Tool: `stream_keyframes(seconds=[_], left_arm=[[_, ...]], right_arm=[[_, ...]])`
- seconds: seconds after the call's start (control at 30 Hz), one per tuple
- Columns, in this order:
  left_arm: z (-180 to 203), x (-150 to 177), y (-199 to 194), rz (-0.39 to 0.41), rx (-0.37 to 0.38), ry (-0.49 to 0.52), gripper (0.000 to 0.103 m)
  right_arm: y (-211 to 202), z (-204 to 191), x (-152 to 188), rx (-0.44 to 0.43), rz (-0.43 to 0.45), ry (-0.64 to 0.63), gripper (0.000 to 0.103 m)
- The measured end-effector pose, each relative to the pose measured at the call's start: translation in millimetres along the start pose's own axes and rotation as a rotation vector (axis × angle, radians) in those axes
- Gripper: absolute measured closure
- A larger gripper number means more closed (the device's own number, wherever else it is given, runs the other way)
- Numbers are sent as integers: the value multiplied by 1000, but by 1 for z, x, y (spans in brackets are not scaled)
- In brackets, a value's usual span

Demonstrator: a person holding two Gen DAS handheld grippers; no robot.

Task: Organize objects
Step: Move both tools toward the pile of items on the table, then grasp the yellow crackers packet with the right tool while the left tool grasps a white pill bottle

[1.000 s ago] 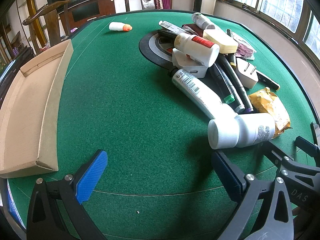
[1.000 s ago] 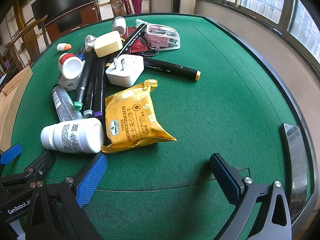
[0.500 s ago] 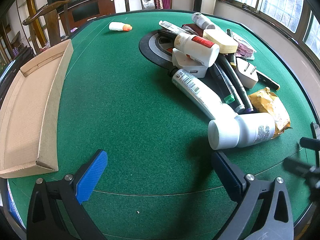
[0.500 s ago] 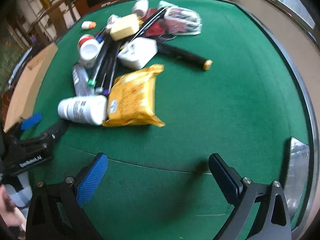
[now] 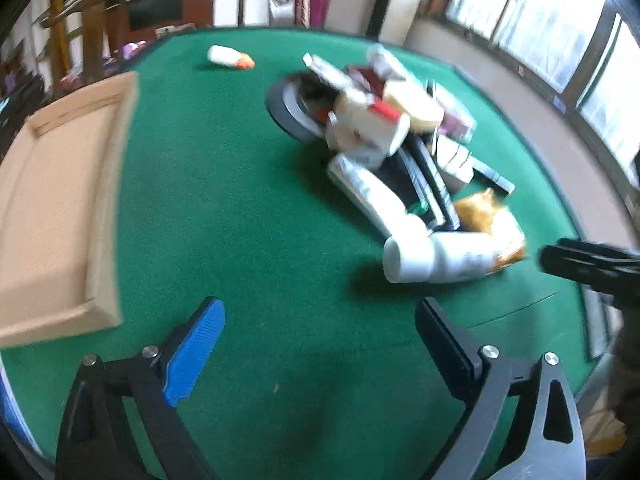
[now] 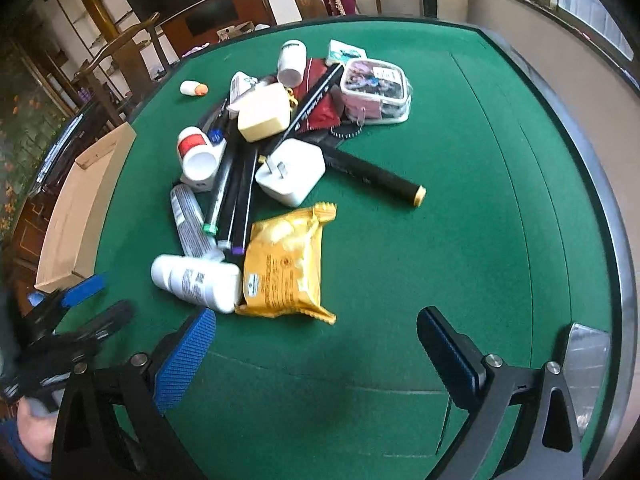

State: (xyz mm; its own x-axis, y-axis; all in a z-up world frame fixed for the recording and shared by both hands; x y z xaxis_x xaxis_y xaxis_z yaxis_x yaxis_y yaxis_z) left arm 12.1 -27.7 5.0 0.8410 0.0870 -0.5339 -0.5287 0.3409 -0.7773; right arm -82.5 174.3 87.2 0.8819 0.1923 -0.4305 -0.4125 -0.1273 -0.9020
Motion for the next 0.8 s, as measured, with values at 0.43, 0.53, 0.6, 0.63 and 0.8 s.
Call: stream_keyframes(seconds=[0.43,0.53,0.6,0.63,0.8], left_arm=[[21,9,-55,58,40,205,7],[22,7,-55,53,70,212,7],[26,5,-53,41,100,232,7],[28,4,-50,26,115,240,7],[39,-11,-25,-59,281,81,7]], right_arm=[[51,-37,-30,132,-93,-118,26],[56,-34,-22,160,-94,-146,42],[50,-25,-16,142,-78,-122,53],[46,-19,-13,119,-71,-100,53],[17,15,10,83,6,0,53]])
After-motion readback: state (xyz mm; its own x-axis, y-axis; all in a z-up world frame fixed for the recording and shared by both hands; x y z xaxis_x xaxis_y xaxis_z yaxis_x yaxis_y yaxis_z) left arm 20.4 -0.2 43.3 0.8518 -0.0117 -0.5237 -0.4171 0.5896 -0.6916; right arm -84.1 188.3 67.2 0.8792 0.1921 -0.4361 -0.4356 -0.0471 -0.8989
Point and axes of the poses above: each gripper's, at about its wrist camera, not at the fingertips, and y roughly the way its jaws point, z to its right, x to its underside, the point moved 4 cm from there along y, roughly the way its jaws point, and after that the axes turned 10 degrees about x, right-handed, at the moved point
